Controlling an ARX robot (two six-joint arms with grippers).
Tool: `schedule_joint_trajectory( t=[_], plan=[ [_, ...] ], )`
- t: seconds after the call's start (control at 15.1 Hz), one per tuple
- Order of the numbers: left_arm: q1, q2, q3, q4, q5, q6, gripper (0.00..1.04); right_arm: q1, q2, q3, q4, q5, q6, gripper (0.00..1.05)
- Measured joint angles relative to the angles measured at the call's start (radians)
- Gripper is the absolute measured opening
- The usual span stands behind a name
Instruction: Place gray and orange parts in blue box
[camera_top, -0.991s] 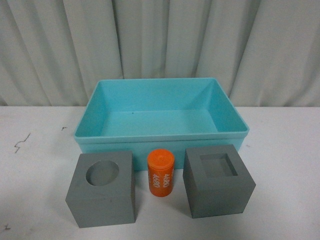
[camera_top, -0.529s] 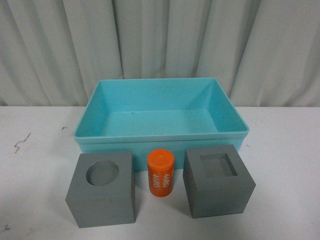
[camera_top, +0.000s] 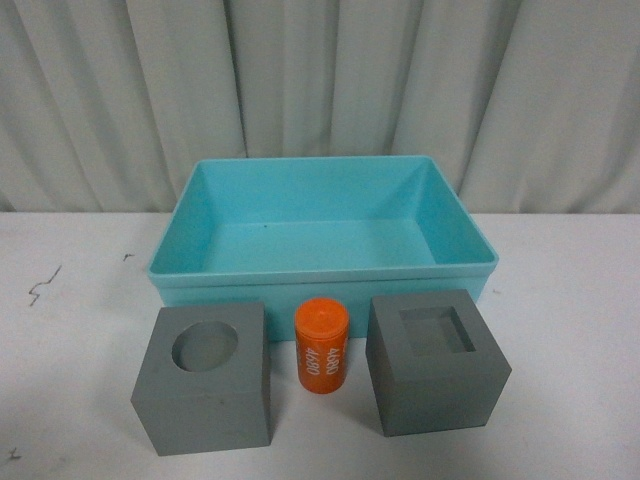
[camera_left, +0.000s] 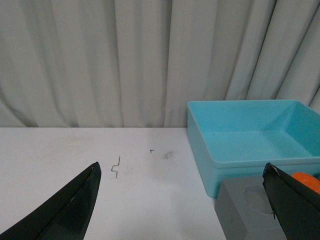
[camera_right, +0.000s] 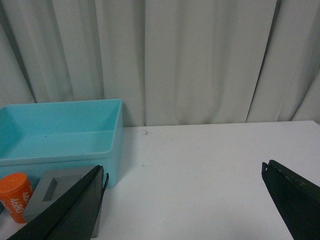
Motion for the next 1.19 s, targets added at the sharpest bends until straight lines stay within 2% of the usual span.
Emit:
schedule_joint_trajectory(
  t=[0.13, 0.2, 0.33, 0.4, 0.53, 0.59, 0.66, 0.86, 1.19],
  plan=[
    [0.0, 0.0, 0.0, 0.0, 0.0, 0.0, 0.98, 0.002, 0.004, 0.003, -0.018, 0.008, 0.003, 0.98],
    [0.0, 0.0, 0.0, 0.0, 0.0, 0.0, 0.98, 0.031, 0.078, 0.029, -0.032, 0.053, 0.008, 0.98],
    [0.0, 0.0, 0.0, 0.0, 0.0, 0.0, 0.98, 0.067, 0.412, 0.212, 0.181, 0.052, 0.021, 0.98],
    [0.0, 0.0, 0.0, 0.0, -0.001, 0.0, 0.98, 0.09, 0.583, 0.338, 0.298, 0.085, 0.023, 0.98],
    [0.0, 0.0, 0.0, 0.0, 0.0, 0.0, 0.98, 0.126, 0.869, 0.517, 0.282, 0.051, 0.088, 0.98],
    [0.0, 0.0, 0.0, 0.0, 0.0, 0.0, 0.98, 0.133, 1.098, 0.653, 0.186, -0.005, 0.165, 0.98],
    [0.0, 0.0, 0.0, 0.0, 0.0, 0.0, 0.98, 0.187, 1.381, 0.819, 0.078, -0.068, 0.276, 0.98],
    [0.0, 0.0, 0.0, 0.0, 0.0, 0.0, 0.98, 0.242, 1.587, 0.829, 0.002, -0.08, 0.283, 0.98],
    [0.0, 0.0, 0.0, 0.0, 0.0, 0.0, 0.98, 0.251, 1.735, 0.871, -0.038, -0.108, 0.283, 0.98]
  ],
)
